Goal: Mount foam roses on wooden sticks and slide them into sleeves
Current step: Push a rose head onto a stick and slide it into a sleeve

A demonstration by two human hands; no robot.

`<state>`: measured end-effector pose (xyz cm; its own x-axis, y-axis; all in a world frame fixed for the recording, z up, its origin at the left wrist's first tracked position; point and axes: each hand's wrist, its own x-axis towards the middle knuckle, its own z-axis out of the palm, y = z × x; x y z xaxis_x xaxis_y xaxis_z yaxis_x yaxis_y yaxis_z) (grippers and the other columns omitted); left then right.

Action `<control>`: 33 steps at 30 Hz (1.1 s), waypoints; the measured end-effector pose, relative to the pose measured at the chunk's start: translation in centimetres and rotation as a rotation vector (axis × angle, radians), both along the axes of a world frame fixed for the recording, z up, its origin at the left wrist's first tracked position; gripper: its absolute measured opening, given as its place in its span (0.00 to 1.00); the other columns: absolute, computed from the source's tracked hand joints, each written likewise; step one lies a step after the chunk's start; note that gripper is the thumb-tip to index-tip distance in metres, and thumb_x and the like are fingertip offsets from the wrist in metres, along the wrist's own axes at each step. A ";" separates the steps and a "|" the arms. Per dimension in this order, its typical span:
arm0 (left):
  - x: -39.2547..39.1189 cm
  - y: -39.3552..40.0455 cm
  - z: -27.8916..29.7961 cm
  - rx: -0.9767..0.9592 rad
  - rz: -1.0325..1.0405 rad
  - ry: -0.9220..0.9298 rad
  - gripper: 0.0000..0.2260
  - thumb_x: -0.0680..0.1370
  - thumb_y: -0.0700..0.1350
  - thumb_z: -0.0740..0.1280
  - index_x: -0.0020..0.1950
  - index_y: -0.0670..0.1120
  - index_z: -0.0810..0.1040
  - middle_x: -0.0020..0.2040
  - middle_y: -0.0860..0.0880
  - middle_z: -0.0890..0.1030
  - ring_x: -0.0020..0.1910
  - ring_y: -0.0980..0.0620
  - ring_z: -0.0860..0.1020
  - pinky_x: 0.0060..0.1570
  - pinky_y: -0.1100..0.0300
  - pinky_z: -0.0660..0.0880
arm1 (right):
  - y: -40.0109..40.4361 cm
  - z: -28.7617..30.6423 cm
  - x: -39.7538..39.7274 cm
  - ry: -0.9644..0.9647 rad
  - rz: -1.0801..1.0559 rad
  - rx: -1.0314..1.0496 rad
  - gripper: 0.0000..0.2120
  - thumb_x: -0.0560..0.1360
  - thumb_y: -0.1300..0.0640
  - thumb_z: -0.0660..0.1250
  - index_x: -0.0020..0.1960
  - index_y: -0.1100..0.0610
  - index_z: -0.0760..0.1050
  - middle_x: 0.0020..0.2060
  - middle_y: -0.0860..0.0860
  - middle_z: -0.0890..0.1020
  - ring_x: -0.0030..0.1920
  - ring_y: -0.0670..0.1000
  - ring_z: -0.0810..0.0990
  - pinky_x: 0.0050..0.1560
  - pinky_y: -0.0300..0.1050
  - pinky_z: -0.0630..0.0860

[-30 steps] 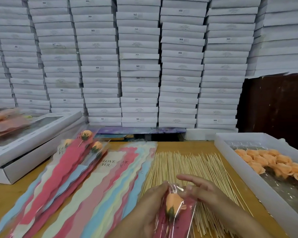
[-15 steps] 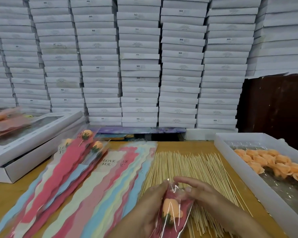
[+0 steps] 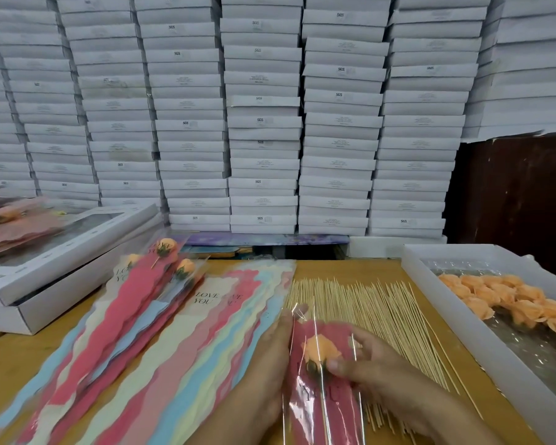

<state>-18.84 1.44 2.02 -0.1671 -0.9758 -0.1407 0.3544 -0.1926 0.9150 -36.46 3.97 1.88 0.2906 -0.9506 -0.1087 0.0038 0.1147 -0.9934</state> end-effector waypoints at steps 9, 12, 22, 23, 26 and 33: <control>-0.2 0.6 0.3 0.004 -0.157 -0.079 0.24 0.76 0.59 0.68 0.64 0.44 0.80 0.56 0.39 0.85 0.53 0.41 0.85 0.47 0.51 0.82 | -0.5 -0.3 -0.2 -0.093 -0.048 -0.036 0.26 0.70 0.59 0.77 0.66 0.51 0.74 0.55 0.59 0.85 0.55 0.61 0.84 0.59 0.57 0.79; -0.2 0.9 -0.2 0.012 -0.286 -0.121 0.19 0.75 0.56 0.73 0.59 0.44 0.85 0.55 0.40 0.85 0.53 0.44 0.85 0.50 0.53 0.83 | -1.0 -0.3 -0.7 -0.130 -0.212 -0.048 0.26 0.64 0.54 0.79 0.59 0.47 0.75 0.50 0.55 0.87 0.51 0.58 0.86 0.53 0.55 0.80; 0.0 1.6 -0.8 -0.006 -0.375 -0.190 0.11 0.75 0.41 0.76 0.55 0.37 0.85 0.53 0.36 0.85 0.48 0.43 0.85 0.53 0.51 0.81 | -1.8 -0.4 -2.0 -0.128 -0.315 -0.005 0.21 0.66 0.49 0.77 0.58 0.53 0.82 0.49 0.57 0.87 0.48 0.59 0.85 0.45 0.50 0.78; 0.0 1.5 -0.7 -0.009 -0.350 -0.187 0.12 0.75 0.42 0.75 0.55 0.37 0.85 0.53 0.36 0.85 0.48 0.43 0.85 0.53 0.51 0.81 | -1.7 -0.5 -1.7 -0.096 -0.241 0.010 0.19 0.66 0.48 0.78 0.54 0.54 0.84 0.49 0.58 0.87 0.45 0.57 0.85 0.41 0.47 0.78; -0.1 1.8 -0.4 -0.029 -0.341 -0.200 0.07 0.76 0.42 0.74 0.52 0.41 0.87 0.51 0.38 0.86 0.50 0.43 0.85 0.52 0.53 0.81 | -1.5 -1.0 -1.1 -0.047 -0.170 0.019 0.11 0.65 0.52 0.79 0.44 0.56 0.86 0.43 0.59 0.87 0.36 0.53 0.85 0.32 0.42 0.78; -0.1 2.0 -0.1 0.005 -0.475 -0.292 0.11 0.73 0.43 0.77 0.53 0.40 0.86 0.52 0.40 0.86 0.48 0.46 0.85 0.52 0.53 0.81 | -2.0 -0.8 -2.1 -0.058 -0.477 -0.027 0.07 0.74 0.59 0.73 0.49 0.63 0.81 0.36 0.56 0.86 0.30 0.49 0.79 0.28 0.40 0.73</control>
<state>-18.94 3.48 1.88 -0.5418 -0.8021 -0.2512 -0.0402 -0.2738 0.9609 -38.53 1.99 1.08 -0.1736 -0.9817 -0.0781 0.1056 0.0603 -0.9926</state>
